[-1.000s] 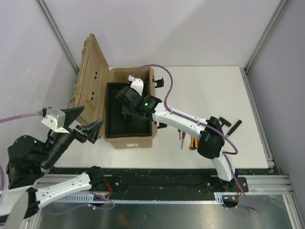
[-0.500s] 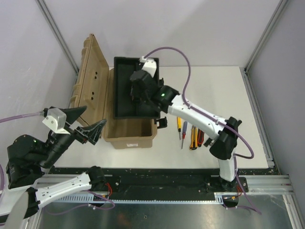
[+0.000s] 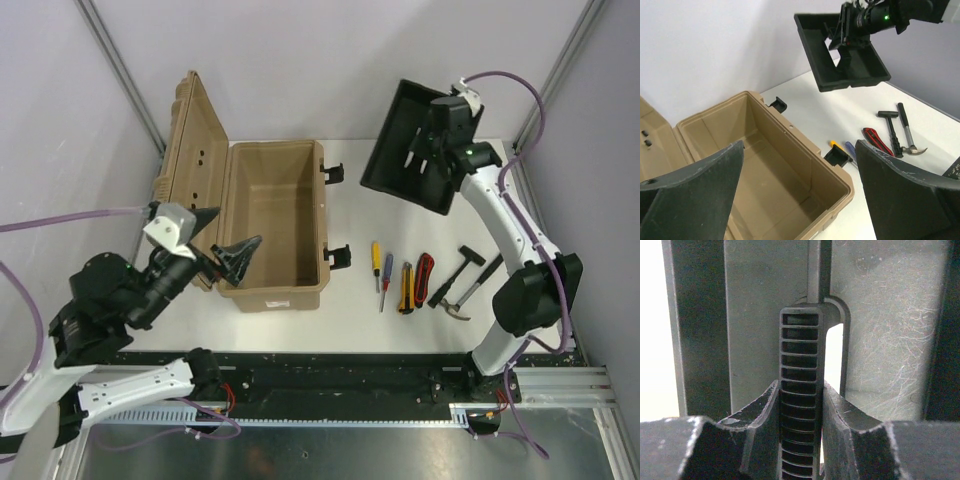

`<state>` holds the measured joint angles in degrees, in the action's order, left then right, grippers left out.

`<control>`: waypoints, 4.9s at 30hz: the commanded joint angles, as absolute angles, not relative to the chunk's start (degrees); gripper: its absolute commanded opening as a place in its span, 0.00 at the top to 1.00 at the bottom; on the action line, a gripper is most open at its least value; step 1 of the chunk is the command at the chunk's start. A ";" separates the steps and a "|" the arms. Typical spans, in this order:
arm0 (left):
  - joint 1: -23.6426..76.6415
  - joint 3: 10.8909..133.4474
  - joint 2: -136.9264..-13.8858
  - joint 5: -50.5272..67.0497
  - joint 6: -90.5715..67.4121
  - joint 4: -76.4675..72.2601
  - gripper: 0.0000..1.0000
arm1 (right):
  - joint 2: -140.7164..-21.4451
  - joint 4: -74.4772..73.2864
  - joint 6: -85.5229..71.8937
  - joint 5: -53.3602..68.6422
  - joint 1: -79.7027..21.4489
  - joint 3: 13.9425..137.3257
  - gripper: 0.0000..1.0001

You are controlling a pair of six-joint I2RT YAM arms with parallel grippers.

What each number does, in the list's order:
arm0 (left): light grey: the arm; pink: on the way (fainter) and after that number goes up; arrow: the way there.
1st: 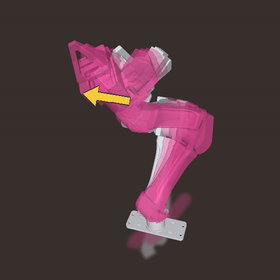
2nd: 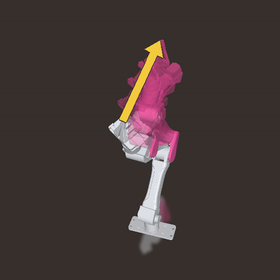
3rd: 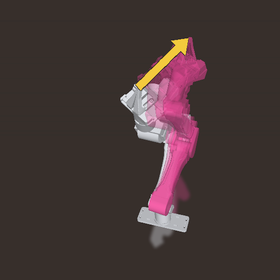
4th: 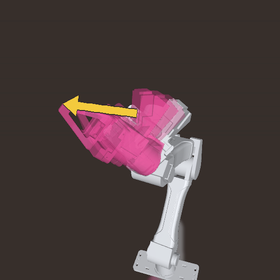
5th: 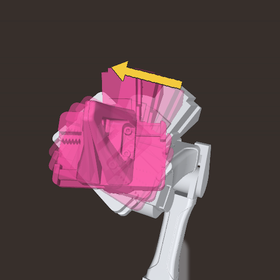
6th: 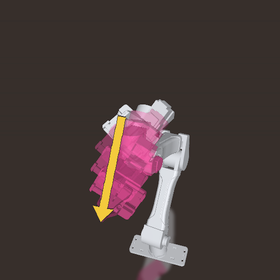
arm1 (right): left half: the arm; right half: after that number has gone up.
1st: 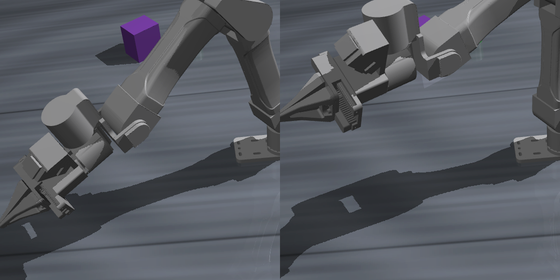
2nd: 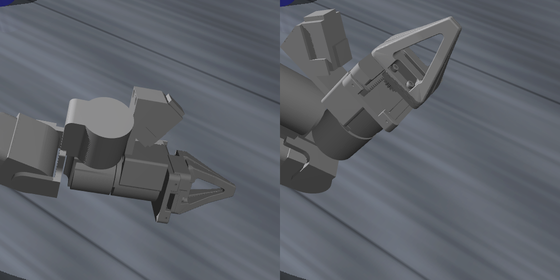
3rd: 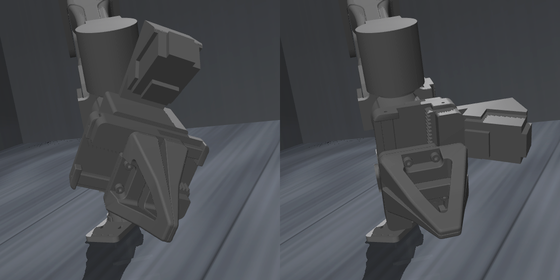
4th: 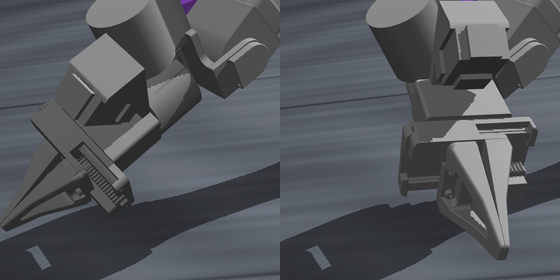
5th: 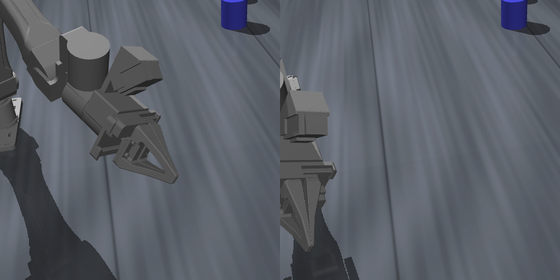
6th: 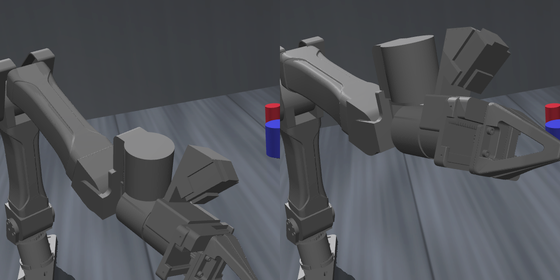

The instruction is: Pack the tool kit

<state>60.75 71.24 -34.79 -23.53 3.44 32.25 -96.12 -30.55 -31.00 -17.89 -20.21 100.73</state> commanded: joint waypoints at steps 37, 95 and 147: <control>61.00 71.36 -40.06 -24.90 13.70 17.83 0.01 | -114.62 -17.36 -20.51 -4.80 -10.82 98.26 0.14; 61.00 67.31 -36.58 -25.74 16.21 16.55 0.01 | -90.91 -33.01 -59.89 -22.65 -10.86 47.56 0.85; 60.99 76.60 -33.40 -23.24 22.38 12.74 0.01 | -134.93 -30.53 -34.88 -24.90 -51.76 130.73 1.00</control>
<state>60.75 74.98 -32.29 -24.84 19.86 13.80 -134.98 -29.91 -31.94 -22.63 -51.94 132.64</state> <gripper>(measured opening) 0.994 0.164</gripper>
